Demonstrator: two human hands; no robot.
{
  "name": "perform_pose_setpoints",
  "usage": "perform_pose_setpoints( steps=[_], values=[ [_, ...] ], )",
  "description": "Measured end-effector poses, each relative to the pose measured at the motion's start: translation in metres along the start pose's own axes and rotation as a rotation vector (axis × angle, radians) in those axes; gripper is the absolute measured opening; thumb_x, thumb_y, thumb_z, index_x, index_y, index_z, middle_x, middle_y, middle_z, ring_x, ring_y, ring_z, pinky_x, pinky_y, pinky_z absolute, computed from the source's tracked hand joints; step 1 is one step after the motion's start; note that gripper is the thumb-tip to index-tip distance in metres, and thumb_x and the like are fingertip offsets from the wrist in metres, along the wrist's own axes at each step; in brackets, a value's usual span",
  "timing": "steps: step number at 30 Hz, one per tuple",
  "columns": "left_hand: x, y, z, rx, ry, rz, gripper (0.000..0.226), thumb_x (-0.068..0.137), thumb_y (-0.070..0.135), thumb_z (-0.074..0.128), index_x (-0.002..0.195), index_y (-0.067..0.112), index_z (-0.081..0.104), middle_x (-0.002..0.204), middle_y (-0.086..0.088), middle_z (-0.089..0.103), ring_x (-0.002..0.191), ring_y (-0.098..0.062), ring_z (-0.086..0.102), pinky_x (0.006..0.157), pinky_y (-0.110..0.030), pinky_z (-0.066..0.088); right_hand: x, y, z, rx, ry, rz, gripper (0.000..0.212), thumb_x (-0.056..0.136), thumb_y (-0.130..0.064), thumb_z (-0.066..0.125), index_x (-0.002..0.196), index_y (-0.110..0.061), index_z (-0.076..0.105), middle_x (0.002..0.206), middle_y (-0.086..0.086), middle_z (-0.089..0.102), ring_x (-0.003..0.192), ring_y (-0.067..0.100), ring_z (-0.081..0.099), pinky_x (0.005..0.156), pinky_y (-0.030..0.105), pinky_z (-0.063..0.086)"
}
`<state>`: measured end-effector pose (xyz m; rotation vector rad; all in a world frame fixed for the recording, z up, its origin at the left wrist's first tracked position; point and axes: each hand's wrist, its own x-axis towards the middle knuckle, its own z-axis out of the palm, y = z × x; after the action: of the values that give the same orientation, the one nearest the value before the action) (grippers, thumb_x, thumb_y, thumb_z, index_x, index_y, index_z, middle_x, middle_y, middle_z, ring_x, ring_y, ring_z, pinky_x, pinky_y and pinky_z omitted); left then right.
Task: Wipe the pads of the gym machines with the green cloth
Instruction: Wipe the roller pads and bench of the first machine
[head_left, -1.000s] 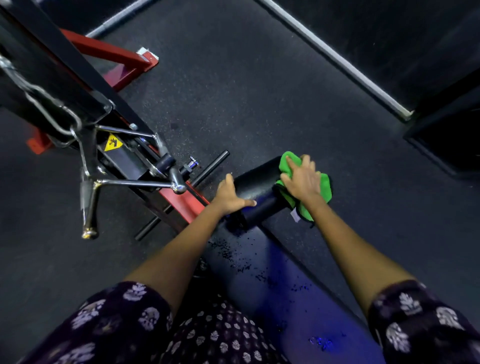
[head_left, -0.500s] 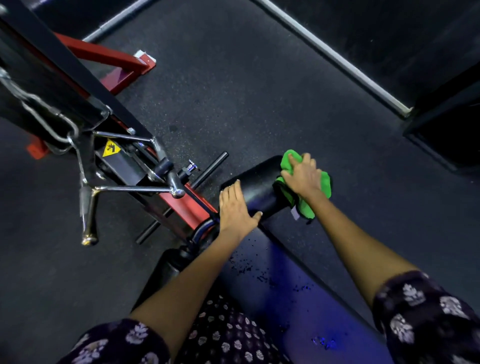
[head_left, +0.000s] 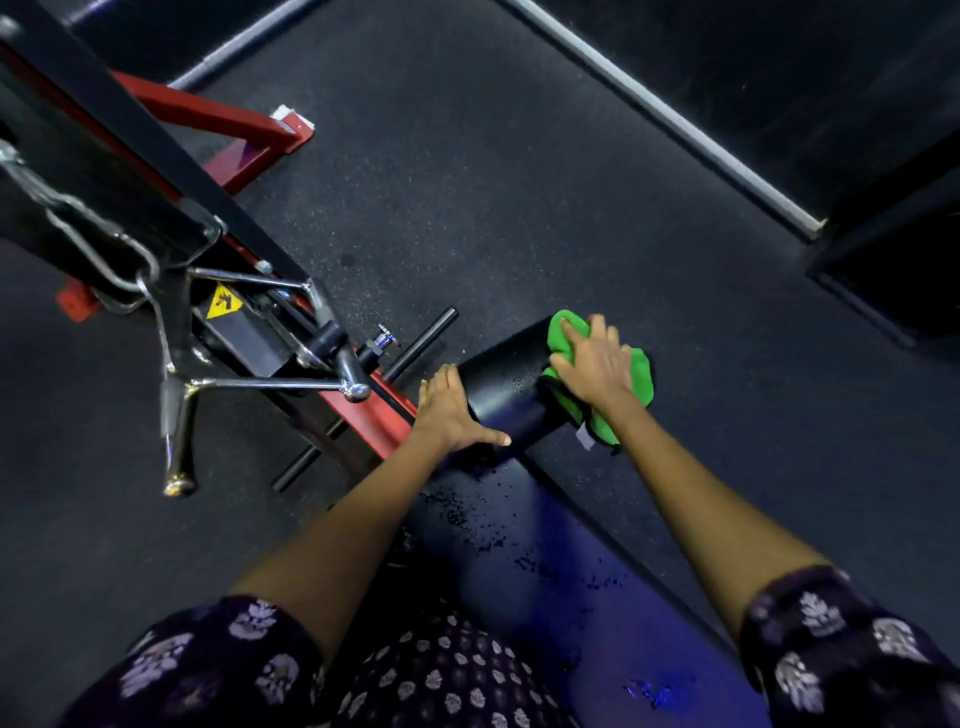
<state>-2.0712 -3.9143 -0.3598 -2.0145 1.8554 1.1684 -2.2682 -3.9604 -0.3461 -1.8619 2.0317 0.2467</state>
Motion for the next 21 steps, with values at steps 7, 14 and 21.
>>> perform_pose_setpoints(
  steps=[7, 14, 21],
  values=[
    [-0.022, 0.019, 0.025, 0.294, 0.116, -0.004, 0.133, 0.066, 0.062, 0.072, 0.145, -0.006, -0.009, 0.155, -0.023, -0.004, 0.145, -0.033, -0.006, 0.116, -0.042, -0.008, -0.04, -0.047, 0.015, -0.115, -0.015, -0.344, 0.062, 0.087, -0.039, 0.05, 0.146, -0.026, 0.032, 0.137, 0.011, 0.036, 0.117, 0.03, 0.038, 0.091, 0.041, 0.035],
    [-0.013, 0.009, 0.014, 0.188, 0.115, 0.112, 0.122, 0.056, 0.067, 0.076, 0.14, -0.002, 0.019, 0.149, -0.023, 0.015, 0.141, -0.036, 0.012, 0.118, -0.043, 0.005, -0.026, 0.023, 0.011, 0.028, 0.025, -0.169, 0.068, 0.086, -0.036, 0.06, 0.147, -0.03, 0.03, 0.138, 0.016, 0.035, 0.118, 0.033, 0.039, 0.094, 0.041, 0.037],
    [0.002, -0.019, -0.01, -0.427, 0.079, 0.085, 0.09, 0.055, 0.015, 0.089, 0.128, -0.001, 0.04, 0.127, -0.016, 0.037, 0.121, -0.025, 0.04, 0.097, -0.018, 0.028, -0.034, -0.05, 0.012, -0.118, 0.022, -0.273, 0.056, 0.088, -0.04, 0.052, 0.142, -0.029, 0.039, 0.135, 0.007, 0.038, 0.12, 0.029, 0.036, 0.095, 0.043, 0.031]
  ],
)
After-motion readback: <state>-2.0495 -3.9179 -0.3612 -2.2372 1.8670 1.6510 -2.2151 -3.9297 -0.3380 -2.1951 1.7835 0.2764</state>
